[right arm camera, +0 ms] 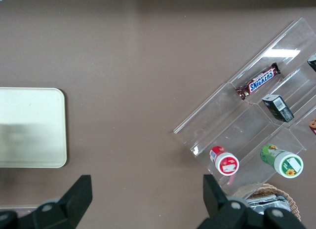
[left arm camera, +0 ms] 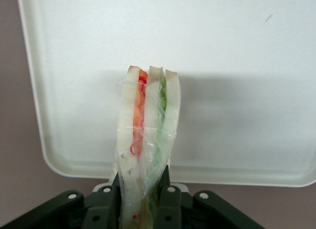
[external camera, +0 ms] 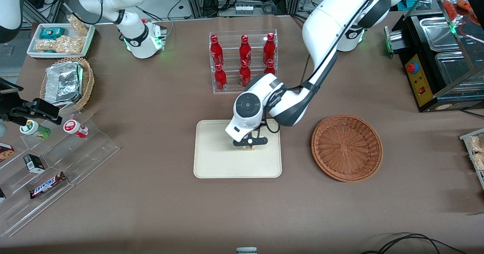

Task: Place sandwich from basket to tray
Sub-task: 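Lower the sandwich onto the tray and open the left gripper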

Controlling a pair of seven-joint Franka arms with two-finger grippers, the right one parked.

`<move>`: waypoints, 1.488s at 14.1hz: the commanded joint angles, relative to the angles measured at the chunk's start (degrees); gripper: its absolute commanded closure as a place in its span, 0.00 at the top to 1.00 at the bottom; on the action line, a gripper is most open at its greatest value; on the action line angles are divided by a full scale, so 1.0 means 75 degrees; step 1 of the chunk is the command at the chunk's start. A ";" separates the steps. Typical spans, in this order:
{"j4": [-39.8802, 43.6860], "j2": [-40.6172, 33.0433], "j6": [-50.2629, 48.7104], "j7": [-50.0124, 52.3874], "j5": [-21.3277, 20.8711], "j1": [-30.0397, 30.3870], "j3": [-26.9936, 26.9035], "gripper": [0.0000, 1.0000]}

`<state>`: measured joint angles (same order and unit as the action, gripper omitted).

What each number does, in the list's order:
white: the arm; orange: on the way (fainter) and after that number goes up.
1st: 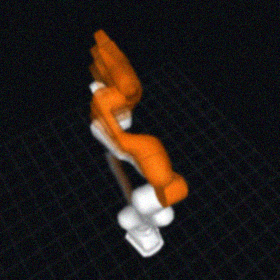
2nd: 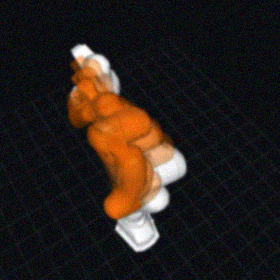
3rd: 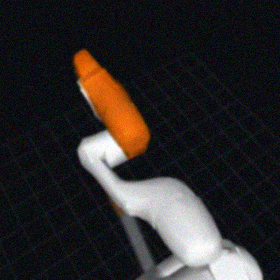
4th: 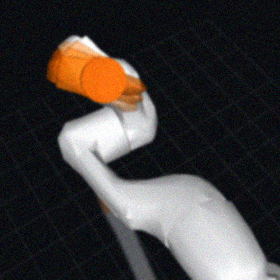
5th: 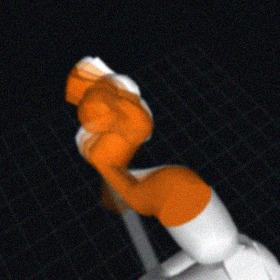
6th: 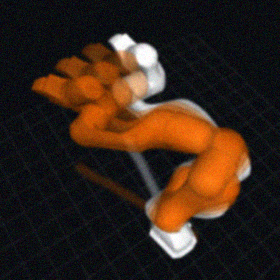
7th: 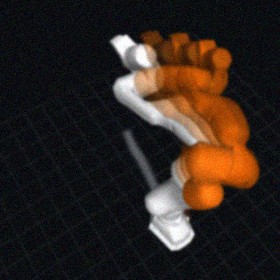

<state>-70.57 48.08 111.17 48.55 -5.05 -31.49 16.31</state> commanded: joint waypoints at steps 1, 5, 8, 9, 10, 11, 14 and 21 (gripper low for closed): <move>0.0574 0.0385 0.0106 0.0089 -0.0089 -0.0125 -0.0100 0.34; 0.0562 0.0432 0.0190 0.0756 -0.0311 -0.0125 -0.0112 0.59; 0.0655 0.0327 0.0143 0.0920 -0.0312 -0.0114 -0.0123 0.64; 0.0691 0.0281 0.0096 0.1049 -0.0312 -0.0114 -0.0123 0.67; 0.0714 0.0129 -0.0066 0.1213 -0.0312 -0.0079 -0.0135 0.77; 0.0714 -0.0069 -0.0370 0.1319 -0.0312 -0.0055 -0.0170 0.87; 0.0633 -0.1146 -0.1576 0.1332 -0.0067 0.0434 -0.0170 1.00; 0.0247 -0.3279 -0.4929 0.0363 0.0462 0.2157 -0.0159 1.00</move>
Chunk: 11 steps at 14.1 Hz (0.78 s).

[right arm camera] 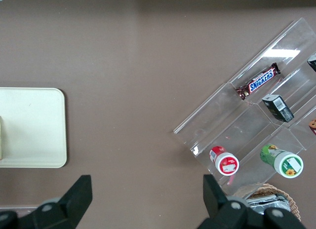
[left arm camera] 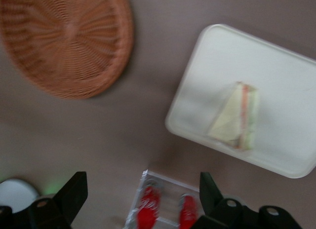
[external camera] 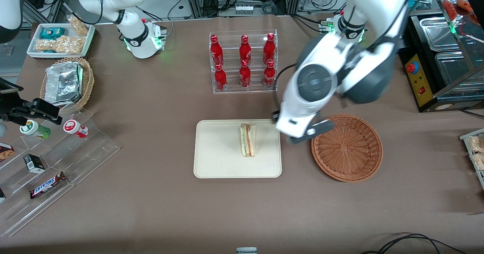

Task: Place sandwich from basket to tray

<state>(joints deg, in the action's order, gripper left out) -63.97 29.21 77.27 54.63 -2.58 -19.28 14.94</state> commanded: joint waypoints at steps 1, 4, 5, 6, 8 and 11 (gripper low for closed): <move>-0.0947 -0.1183 -0.0656 -0.1125 0.0133 0.0799 0.0012 1.00; -0.1967 -0.2379 -0.1173 -0.3083 -0.0008 0.2028 0.0000 1.00; -0.2260 -0.2696 -0.1209 -0.3855 -0.0112 0.2473 0.0000 1.00; -0.2588 -0.3082 -0.1279 -0.4605 -0.0276 0.2860 0.0000 1.00; -0.3255 -0.3797 -0.1163 -0.5348 -0.0441 0.3365 0.0000 1.00; -0.3366 -0.4187 -0.1185 -0.5853 -0.0511 0.3648 -0.0012 1.00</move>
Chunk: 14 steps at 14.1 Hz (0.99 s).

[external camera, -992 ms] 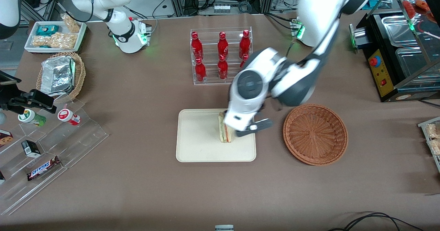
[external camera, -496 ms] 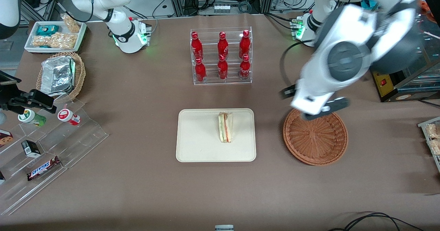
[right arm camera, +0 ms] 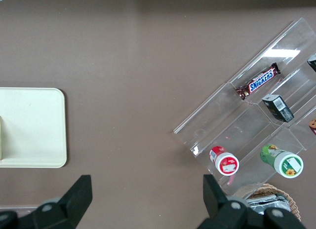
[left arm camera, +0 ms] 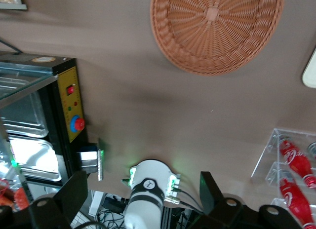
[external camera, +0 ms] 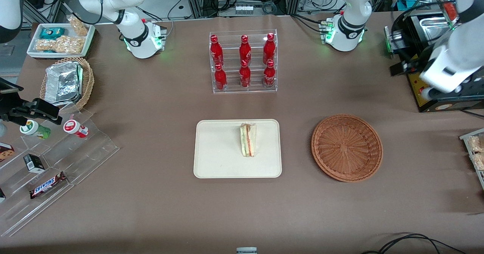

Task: Place sandwich from basket to tray

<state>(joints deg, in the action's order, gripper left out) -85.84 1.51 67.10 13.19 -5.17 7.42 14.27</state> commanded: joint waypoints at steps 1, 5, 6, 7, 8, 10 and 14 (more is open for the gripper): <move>-0.0217 -0.0437 0.0112 -0.0503 -0.0177 0.0112 0.0078 1.00; 0.0406 -0.0109 0.0217 -0.0763 -0.0060 0.0136 0.0090 1.00; 0.0453 -0.0085 0.0298 -0.0774 -0.0060 0.0124 0.0090 1.00; 0.0419 -0.0131 0.0601 -0.0775 -0.0141 0.0112 0.0101 1.00; 0.0407 -0.0143 0.0720 -0.0763 -0.0107 0.0100 0.0113 1.00; 0.0395 -0.0109 0.0674 -0.0670 -0.0130 0.0077 0.0125 1.00; 0.0406 0.0055 0.0498 -0.0657 -0.0166 0.0100 0.0113 1.00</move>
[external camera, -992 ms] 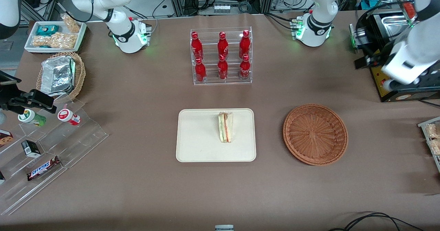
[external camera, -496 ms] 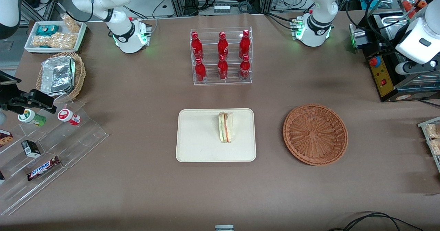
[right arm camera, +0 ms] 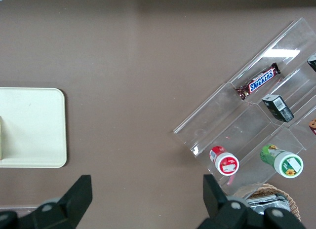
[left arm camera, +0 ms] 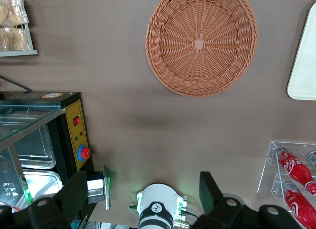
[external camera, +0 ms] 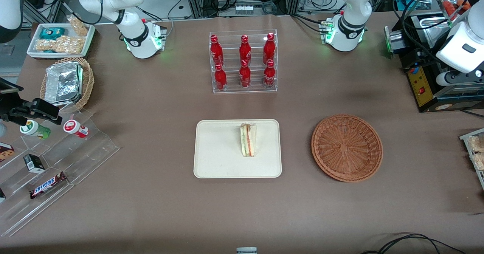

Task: Place sandwich from basket to tray

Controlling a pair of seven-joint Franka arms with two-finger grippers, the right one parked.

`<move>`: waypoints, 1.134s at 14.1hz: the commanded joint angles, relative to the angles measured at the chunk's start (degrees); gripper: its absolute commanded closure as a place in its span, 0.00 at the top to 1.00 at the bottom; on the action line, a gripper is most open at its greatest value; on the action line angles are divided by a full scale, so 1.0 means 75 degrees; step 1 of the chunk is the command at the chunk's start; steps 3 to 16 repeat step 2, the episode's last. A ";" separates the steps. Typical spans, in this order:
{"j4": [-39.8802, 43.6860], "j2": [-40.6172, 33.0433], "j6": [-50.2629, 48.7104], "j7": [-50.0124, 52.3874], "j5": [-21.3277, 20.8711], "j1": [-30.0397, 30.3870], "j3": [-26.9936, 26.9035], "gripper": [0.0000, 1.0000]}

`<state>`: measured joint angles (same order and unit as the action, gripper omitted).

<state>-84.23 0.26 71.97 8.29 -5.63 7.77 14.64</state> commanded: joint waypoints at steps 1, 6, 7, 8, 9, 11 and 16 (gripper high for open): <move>0.0203 0.0234 -0.0150 -0.0003 -0.0093 0.0053 0.0064 1.00; 0.0191 0.0234 -0.0139 -0.0003 -0.0082 0.0065 0.0064 1.00; 0.0191 0.0234 -0.0139 -0.0003 -0.0082 0.0065 0.0064 1.00; 0.0191 0.0234 -0.0139 -0.0003 -0.0082 0.0065 0.0064 1.00; 0.0191 0.0234 -0.0139 -0.0003 -0.0082 0.0065 0.0064 1.00; 0.0191 0.0234 -0.0139 -0.0003 -0.0082 0.0065 0.0064 1.00; 0.0191 0.0234 -0.0139 -0.0003 -0.0082 0.0065 0.0064 1.00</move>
